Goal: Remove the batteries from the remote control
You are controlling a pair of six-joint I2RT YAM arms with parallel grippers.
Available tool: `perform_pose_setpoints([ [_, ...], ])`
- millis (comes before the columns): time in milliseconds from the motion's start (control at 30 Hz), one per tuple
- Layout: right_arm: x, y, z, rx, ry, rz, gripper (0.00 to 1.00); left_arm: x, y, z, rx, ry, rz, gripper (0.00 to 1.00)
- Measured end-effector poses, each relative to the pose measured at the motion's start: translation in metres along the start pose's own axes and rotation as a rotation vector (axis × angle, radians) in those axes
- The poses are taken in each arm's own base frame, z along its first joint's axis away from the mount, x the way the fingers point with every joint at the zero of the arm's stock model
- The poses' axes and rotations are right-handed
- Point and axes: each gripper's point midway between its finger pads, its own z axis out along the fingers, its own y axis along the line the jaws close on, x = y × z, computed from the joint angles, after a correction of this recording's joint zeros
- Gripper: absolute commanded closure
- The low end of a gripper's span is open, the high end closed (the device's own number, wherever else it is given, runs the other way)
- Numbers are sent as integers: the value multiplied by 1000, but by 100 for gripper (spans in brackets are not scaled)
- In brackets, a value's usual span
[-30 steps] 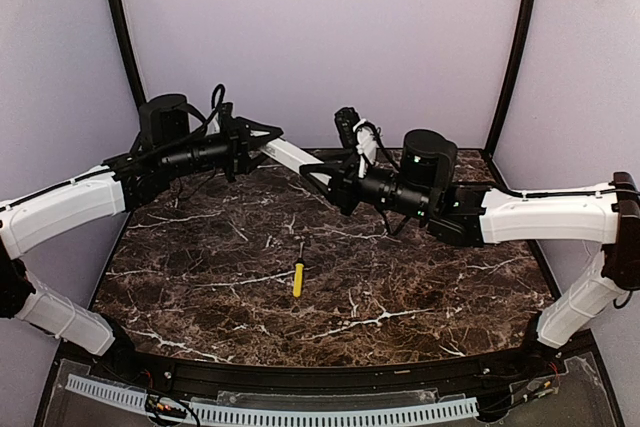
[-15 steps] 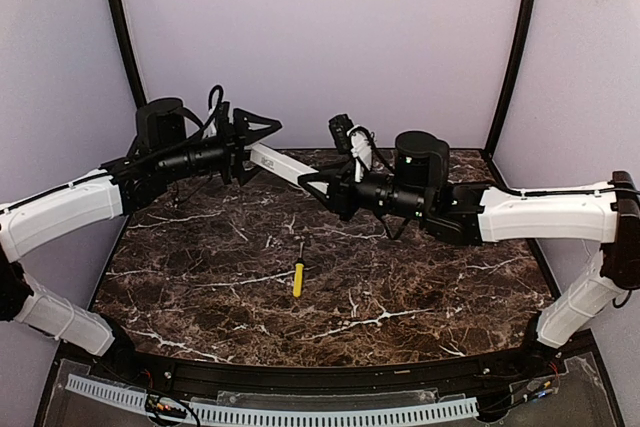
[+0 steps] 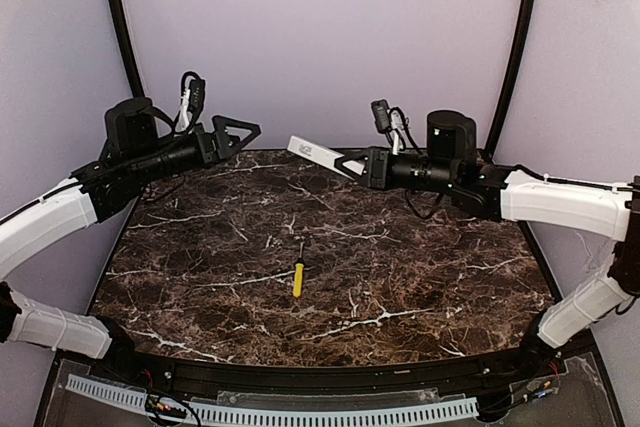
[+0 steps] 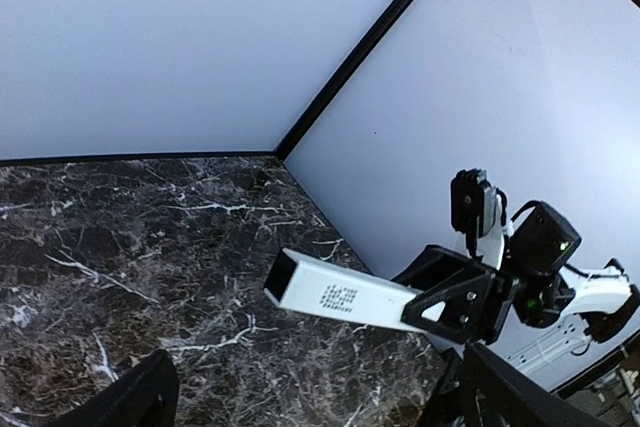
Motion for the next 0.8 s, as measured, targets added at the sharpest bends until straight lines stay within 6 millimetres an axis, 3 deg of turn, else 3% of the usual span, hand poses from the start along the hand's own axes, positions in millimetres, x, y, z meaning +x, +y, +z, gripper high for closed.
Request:
perform_pose_setpoints([
  [267,3,-8,-31,-80,58,244,100,28,12,-5,5,57,330,4],
  [500,10,22,-43,-260,166,381,100,52,-10,-13,195,65,565,3],
  [800,20,48,-53,-412,314,483,100,67,-37,-27,388,39,910,8],
])
